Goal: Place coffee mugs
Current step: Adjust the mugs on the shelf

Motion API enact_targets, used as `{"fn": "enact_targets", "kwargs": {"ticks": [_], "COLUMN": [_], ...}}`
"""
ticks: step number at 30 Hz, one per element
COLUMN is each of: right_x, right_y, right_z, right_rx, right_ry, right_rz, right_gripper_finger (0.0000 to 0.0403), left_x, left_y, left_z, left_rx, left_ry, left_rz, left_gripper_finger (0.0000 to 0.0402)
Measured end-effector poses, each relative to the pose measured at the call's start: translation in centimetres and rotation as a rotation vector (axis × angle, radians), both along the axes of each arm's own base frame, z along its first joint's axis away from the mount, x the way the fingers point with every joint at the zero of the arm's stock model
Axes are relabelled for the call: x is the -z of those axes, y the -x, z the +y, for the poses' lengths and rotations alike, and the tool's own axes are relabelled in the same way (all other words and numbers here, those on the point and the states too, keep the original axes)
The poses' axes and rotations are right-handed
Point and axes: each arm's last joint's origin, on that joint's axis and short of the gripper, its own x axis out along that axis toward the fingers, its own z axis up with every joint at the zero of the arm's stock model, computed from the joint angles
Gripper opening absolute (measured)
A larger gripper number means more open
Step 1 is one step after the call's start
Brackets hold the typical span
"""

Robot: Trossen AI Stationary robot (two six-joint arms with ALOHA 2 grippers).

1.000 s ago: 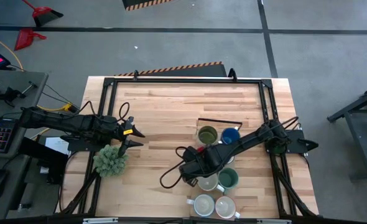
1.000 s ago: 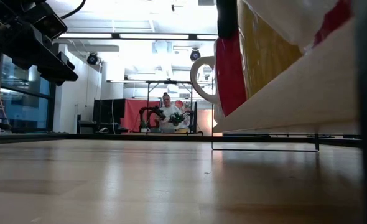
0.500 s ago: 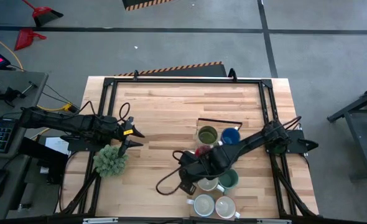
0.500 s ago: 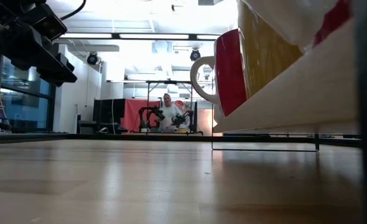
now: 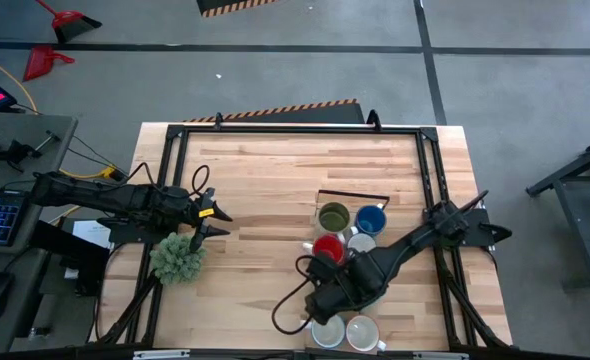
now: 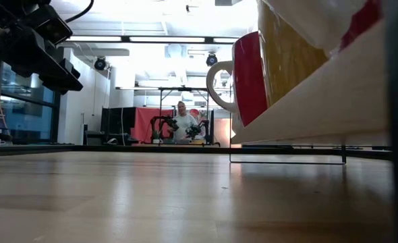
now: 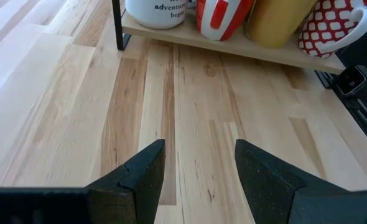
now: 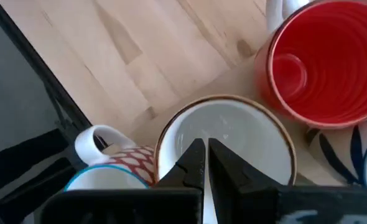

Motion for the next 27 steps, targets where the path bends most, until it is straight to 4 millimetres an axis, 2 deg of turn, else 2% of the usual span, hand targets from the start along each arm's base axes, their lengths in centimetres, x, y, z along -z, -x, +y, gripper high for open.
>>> {"fn": "enact_targets", "kwargs": {"ticks": [5,13,27], "right_x": [0.7,3.4,3.7], "right_y": [-0.2,-1.4,-2.1], "right_z": [0.2,1.0,1.4], "right_rx": [0.024,0.013,0.009], "right_ry": [0.016,0.021,-0.016], "right_rz": [0.012,0.085,0.042], "right_gripper_finger": [0.0,0.0,0.0], "left_x": [0.0,0.0,0.0], "left_y": [0.0,0.0,0.0], "left_z": [0.0,0.0,0.0], "left_rx": [0.0,0.0,0.0], "left_ry": [0.0,0.001,0.001], "left_rz": [-0.001,-0.001,-0.001], "left_gripper_finger": [0.0184,0.0184,0.0184]}}
